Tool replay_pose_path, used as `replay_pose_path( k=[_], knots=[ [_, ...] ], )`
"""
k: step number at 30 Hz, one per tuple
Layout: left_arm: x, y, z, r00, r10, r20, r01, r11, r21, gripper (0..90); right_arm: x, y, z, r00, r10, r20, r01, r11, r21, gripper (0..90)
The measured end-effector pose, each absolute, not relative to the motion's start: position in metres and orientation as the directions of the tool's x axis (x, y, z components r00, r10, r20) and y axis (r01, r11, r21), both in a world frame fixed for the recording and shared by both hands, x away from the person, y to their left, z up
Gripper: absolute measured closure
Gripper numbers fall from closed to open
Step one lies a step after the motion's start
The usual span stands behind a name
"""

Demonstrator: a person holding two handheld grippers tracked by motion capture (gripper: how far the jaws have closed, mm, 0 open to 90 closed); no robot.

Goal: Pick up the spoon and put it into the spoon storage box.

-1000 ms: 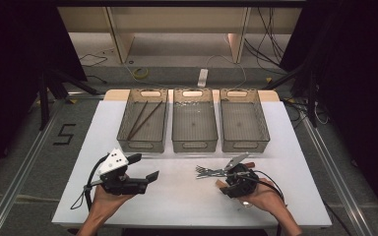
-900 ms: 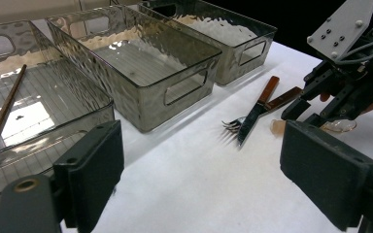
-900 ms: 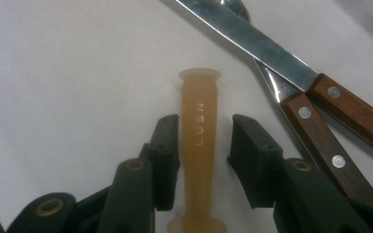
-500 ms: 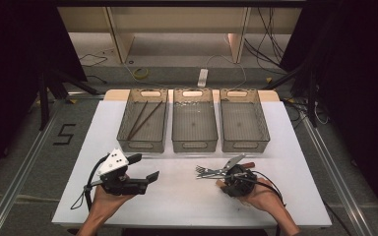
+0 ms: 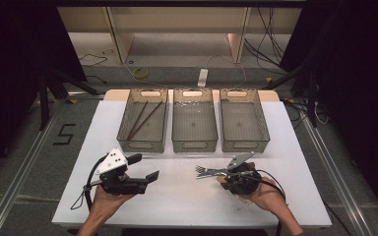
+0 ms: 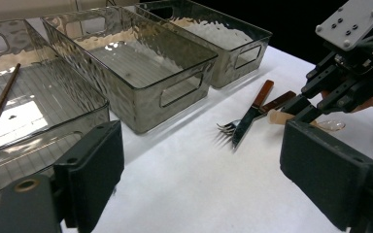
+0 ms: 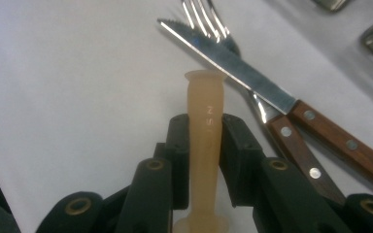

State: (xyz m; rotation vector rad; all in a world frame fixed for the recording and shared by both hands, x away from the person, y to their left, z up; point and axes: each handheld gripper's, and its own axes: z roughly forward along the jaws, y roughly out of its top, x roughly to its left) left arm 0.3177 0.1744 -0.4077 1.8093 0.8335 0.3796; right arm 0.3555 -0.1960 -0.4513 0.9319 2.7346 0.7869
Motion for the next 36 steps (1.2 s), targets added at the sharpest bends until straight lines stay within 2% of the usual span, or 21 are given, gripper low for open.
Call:
replay_pose_path(
  k=[13, 21, 36],
  knots=[
    [0.317, 0.176, -0.407, 0.7, 0.702, -0.13, 0.357, -0.186, 0.915, 15.6, 0.354, -0.209, -0.436, -0.776, 0.623, 0.096, 0.516, 0.54, 0.665, 75.6],
    [0.317, 0.177, -0.407, 0.7, 0.702, -0.131, 0.356, -0.184, 0.916, 15.6, 0.356, -0.216, -0.429, -0.765, 0.609, 0.208, 0.526, 0.406, 0.747, 75.6],
    [0.317, 0.178, -0.407, 0.695, 0.706, -0.136, 0.355, -0.172, 0.919, 15.6, 0.363, -0.213, -0.413, -0.752, 0.642, 0.147, 0.478, 0.379, 0.792, 75.4]
  ],
)
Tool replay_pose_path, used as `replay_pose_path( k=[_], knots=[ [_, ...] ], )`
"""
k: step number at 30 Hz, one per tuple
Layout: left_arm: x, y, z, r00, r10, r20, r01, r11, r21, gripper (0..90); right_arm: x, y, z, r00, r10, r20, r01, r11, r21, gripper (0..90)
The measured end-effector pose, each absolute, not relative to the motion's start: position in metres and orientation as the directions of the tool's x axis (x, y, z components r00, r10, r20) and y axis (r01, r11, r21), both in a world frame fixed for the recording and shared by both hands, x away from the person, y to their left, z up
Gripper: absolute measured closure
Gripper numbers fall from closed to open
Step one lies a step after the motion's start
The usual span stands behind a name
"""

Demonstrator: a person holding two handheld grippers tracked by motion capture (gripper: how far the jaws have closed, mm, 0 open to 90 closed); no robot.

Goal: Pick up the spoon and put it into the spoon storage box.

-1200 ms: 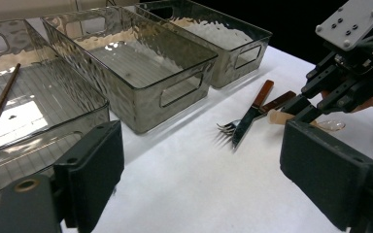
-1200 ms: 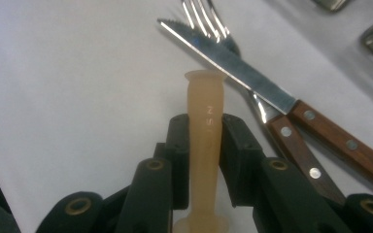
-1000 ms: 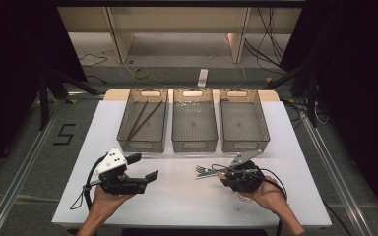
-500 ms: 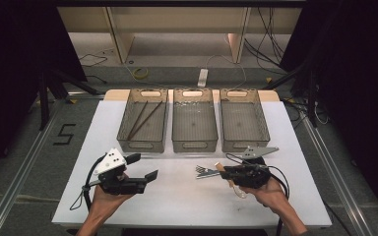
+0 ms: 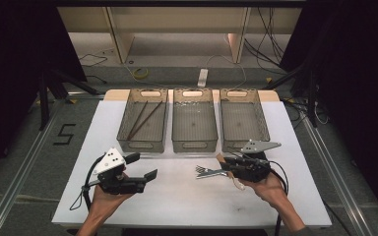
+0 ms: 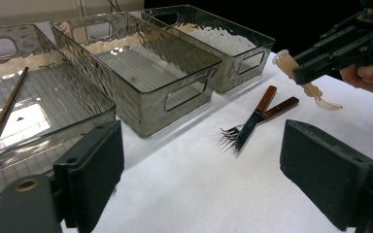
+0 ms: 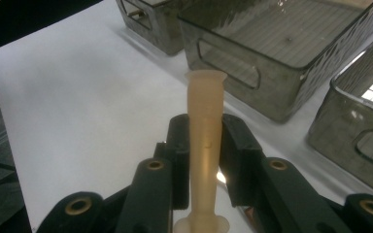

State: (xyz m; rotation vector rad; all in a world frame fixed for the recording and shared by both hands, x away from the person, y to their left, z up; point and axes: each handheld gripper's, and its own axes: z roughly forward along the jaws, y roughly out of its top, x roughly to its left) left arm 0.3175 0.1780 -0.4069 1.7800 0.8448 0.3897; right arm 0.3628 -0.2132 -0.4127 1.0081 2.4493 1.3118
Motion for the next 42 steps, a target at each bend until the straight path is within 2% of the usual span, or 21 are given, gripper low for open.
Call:
replay_pose_path(
  k=[21, 42],
  knots=[
    [0.318, 0.18, -0.406, 0.689, 0.711, -0.141, 0.353, -0.16, 0.922, 15.6, 0.412, -0.191, -0.371, -0.728, 0.68, 0.092, 0.421, 0.336, 0.843, 75.4],
    [0.318, 0.181, -0.406, 0.688, 0.711, -0.147, 0.349, -0.147, 0.925, 15.7, 0.482, -0.146, -0.351, -0.695, 0.712, 0.098, 0.432, 0.306, 0.848, 75.2]
  ],
)
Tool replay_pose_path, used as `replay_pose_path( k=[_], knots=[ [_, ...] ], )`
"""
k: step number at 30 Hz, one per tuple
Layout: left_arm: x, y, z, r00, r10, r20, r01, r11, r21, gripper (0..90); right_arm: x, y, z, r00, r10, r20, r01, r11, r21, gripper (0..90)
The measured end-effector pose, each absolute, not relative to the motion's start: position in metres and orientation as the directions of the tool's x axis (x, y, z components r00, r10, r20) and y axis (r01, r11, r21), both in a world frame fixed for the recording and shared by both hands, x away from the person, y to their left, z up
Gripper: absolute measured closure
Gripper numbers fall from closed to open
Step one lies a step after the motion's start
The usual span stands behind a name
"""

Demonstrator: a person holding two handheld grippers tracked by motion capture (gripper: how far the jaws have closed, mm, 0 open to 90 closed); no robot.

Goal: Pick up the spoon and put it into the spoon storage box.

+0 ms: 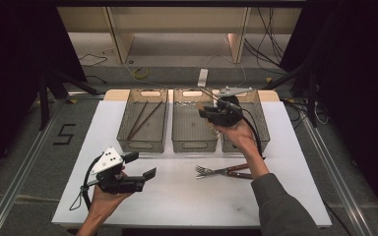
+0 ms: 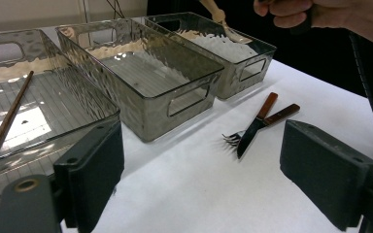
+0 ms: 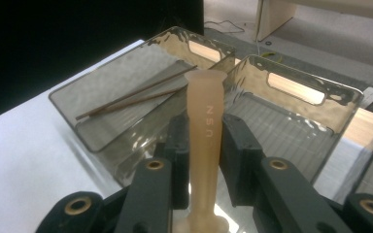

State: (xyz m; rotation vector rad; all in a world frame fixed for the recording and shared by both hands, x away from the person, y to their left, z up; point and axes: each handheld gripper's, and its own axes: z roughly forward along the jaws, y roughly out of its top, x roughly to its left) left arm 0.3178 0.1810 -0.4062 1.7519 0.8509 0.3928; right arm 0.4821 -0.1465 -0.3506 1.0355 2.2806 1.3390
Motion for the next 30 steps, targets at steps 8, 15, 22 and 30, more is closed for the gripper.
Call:
replay_pose_path(
  k=[8, 15, 22, 30],
  knots=[
    [0.317, 0.182, -0.406, 0.686, 0.711, -0.155, 0.346, -0.131, 0.929, 15.6, 0.501, -0.135, -0.353, -0.677, 0.728, 0.108, 0.457, 0.3, 0.838, 75.2],
    [0.317, 0.181, -0.406, 0.687, 0.711, -0.151, 0.346, -0.138, 0.928, 15.6, 0.512, -0.131, -0.356, -0.659, 0.743, 0.116, 0.474, 0.29, 0.832, 75.1],
    [0.317, 0.183, -0.405, 0.687, 0.711, -0.148, 0.34, -0.135, 0.931, 15.6, 0.524, -0.128, -0.361, -0.634, 0.762, 0.132, 0.5, 0.274, 0.822, 75.1],
    [0.317, 0.182, -0.405, 0.688, 0.71, -0.151, 0.342, -0.134, 0.93, 15.6, 0.532, -0.118, -0.37, -0.617, 0.775, 0.136, 0.522, 0.274, 0.808, 74.7]
  ],
)
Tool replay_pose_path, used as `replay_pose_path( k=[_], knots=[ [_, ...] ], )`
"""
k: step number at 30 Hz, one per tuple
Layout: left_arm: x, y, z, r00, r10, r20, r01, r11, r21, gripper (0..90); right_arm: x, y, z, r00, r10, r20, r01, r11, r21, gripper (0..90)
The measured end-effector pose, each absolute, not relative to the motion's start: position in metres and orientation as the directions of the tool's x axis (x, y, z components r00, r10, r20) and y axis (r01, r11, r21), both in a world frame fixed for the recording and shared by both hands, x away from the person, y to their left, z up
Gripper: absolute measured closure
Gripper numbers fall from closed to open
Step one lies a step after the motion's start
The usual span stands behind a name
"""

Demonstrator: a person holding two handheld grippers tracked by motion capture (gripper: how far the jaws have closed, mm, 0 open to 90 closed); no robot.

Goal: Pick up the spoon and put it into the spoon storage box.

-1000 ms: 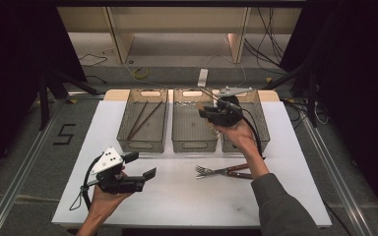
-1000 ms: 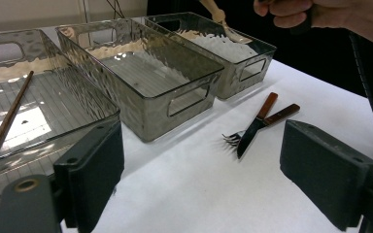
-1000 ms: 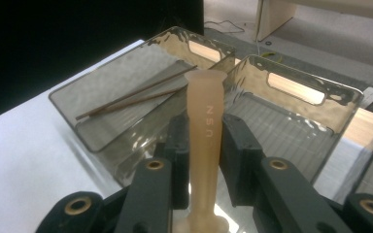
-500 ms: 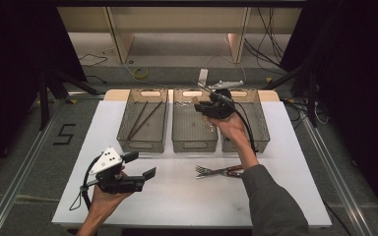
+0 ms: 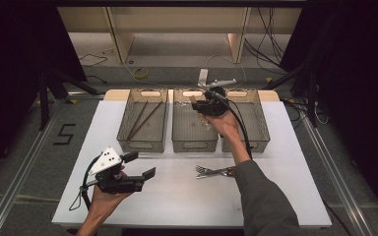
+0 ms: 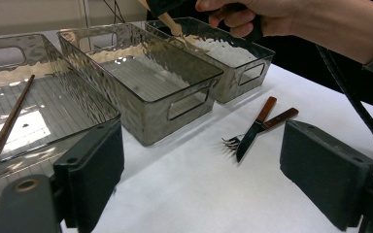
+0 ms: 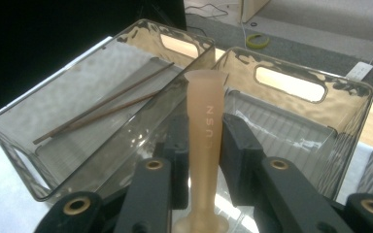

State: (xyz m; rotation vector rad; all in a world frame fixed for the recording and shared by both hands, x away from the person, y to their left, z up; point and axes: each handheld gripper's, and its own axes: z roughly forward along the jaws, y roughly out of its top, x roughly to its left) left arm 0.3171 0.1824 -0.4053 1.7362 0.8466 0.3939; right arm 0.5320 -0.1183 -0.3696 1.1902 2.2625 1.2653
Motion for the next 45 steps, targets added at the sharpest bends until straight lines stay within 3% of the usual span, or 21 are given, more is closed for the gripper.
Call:
replay_pose_path(
  k=[6, 9, 17, 26, 37, 45],
  knots=[
    [0.317, 0.182, -0.405, 0.689, 0.71, -0.149, 0.34, -0.135, 0.931, 15.6, 0.536, -0.115, -0.379, -0.601, 0.783, 0.156, 0.547, 0.262, 0.795, 71.3],
    [0.317, 0.183, -0.405, 0.689, 0.71, -0.147, 0.339, -0.136, 0.931, 15.6, 0.538, -0.113, -0.383, -0.585, 0.794, 0.162, 0.565, 0.257, 0.784, 51.0],
    [0.317, 0.183, -0.405, 0.686, 0.712, -0.15, 0.341, -0.132, 0.931, 15.6, 0.525, -0.126, -0.372, -0.624, 0.764, 0.165, 0.53, 0.258, 0.808, 33.8],
    [0.316, 0.184, -0.405, 0.68, 0.716, -0.16, 0.344, -0.119, 0.931, 15.6, 0.477, -0.159, -0.351, -0.727, 0.672, 0.142, 0.434, 0.289, 0.853, 27.6],
    [0.316, 0.185, -0.405, 0.678, 0.718, -0.16, 0.338, -0.111, 0.935, 15.6, 0.43, -0.193, -0.362, -0.712, 0.684, 0.155, 0.414, 0.231, 0.881, 25.2],
    [0.316, 0.187, -0.404, 0.677, 0.718, -0.162, 0.333, -0.102, 0.938, 15.6, 0.415, -0.207, -0.373, -0.696, 0.704, 0.144, 0.422, 0.237, 0.875, 24.8]
  ],
)
